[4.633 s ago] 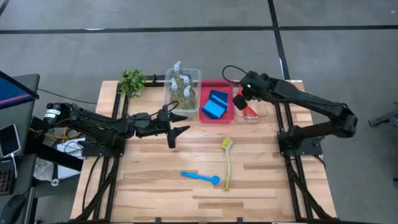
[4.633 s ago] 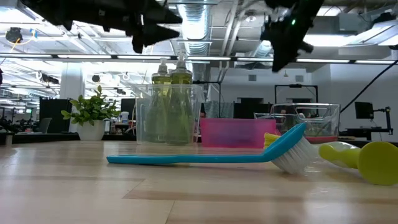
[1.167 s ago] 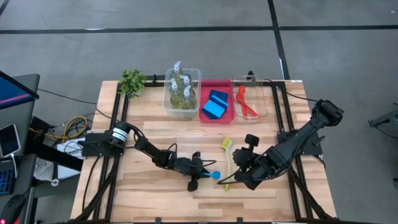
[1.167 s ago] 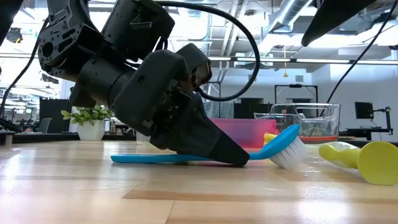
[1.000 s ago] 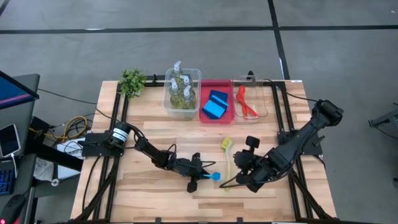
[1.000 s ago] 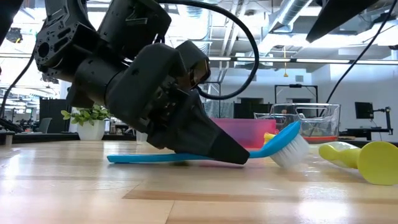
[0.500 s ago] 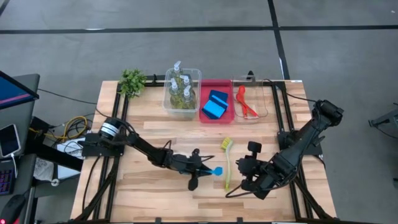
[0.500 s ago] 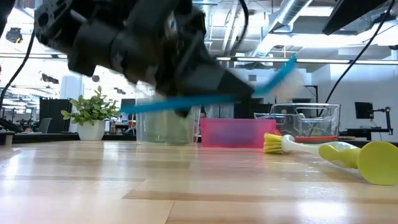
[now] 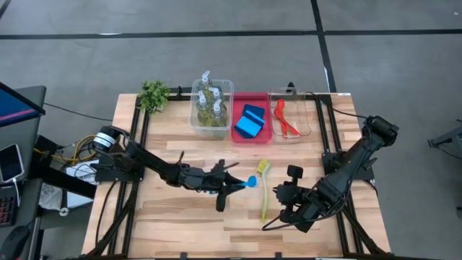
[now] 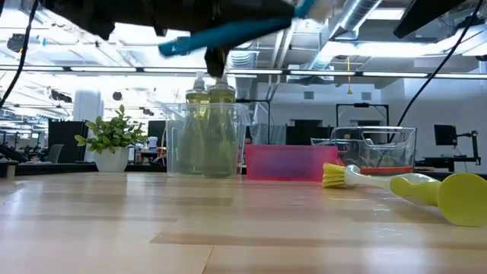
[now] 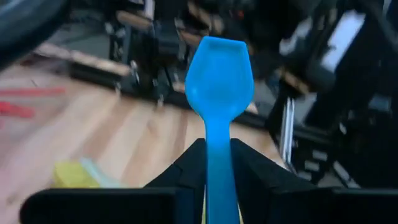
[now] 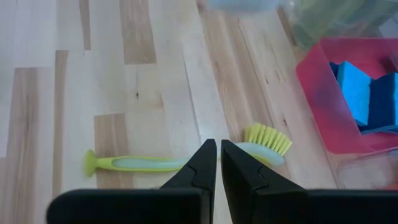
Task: Pick & Place Kitchen Sink Supplies
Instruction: Put the blue dish brush into the transparent bin
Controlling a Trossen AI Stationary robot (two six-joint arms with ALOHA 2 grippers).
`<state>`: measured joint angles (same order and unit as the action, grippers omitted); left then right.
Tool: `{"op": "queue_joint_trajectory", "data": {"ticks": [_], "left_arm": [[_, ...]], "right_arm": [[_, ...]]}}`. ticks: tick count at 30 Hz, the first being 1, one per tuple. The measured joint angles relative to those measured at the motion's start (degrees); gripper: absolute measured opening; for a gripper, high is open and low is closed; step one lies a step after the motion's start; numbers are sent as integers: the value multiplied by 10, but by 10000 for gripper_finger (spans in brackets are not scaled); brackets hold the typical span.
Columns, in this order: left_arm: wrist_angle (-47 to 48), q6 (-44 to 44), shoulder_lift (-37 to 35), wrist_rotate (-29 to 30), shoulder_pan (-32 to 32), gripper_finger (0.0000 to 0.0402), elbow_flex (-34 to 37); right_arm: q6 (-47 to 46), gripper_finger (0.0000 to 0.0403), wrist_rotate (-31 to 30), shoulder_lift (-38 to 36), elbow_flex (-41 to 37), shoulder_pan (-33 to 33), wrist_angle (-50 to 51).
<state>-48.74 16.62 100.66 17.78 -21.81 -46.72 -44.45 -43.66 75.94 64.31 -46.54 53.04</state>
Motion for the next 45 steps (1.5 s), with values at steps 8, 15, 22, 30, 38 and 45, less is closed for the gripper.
{"op": "queue_joint_trajectory", "data": {"ticks": [8,15,22,30,38,45], "left_arm": [[2,-1,-57,40,7,53,0],[3,-71,-86,146,10,71,0],[3,-149,-104,219,10,54,0],[3,-207,-133,255,10,72,0],[3,-243,-161,256,11,52,-1],[3,-243,-169,255,23,75,-1]], "right_arm": [[0,17,-17,0,0,0,-31],[-3,17,-65,-10,0,20,-114],[-6,17,-94,-43,0,60,-206],[87,17,-104,-79,0,105,-359],[135,74,-92,-73,0,157,-436],[125,171,-84,-73,0,181,-480]]}}
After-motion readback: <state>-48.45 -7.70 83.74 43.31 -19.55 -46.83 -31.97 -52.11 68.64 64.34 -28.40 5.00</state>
